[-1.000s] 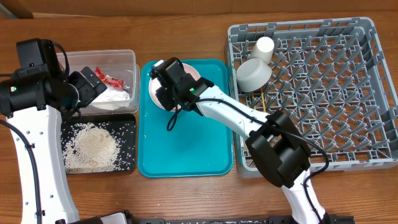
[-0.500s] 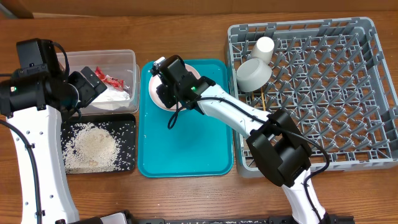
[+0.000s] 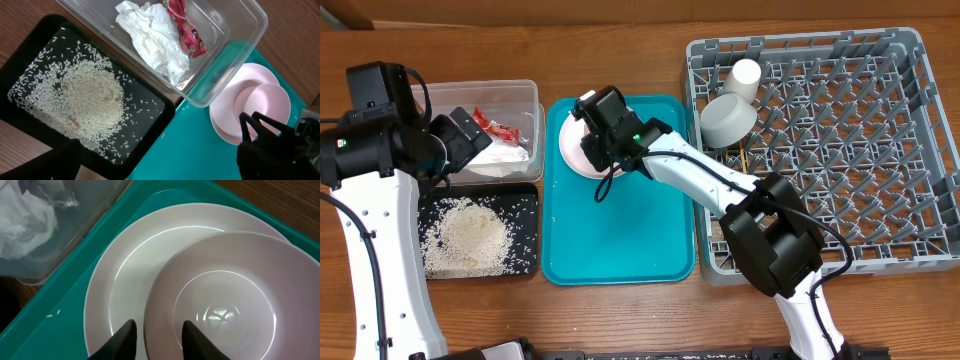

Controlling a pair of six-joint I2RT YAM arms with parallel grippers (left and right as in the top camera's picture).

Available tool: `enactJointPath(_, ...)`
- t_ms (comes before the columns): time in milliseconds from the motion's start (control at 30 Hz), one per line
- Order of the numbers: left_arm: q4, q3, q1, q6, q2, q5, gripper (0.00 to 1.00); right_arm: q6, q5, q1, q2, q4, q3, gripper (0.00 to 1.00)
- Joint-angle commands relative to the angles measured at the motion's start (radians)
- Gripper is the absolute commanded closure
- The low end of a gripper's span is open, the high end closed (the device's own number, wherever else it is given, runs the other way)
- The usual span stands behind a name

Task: Sort waste into correct bins and load items into the dishwasher
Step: 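Grasp the rim of the pink bowl on the pink plate with the right gripper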

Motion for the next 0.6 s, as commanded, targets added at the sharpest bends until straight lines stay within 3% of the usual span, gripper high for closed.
enactJointPath(0,0.001,-0.002,0.002,-0.003,0.005,0.003,0.00,0.001,0.007,0.001,0.001,0.004,-0.010,0.69)
enactJointPath(567,0.001,-0.002,0.002,-0.003,0.005,0.003,0.00,0.001,0.007,0.002,0.001,-0.070,-0.011,0.76)
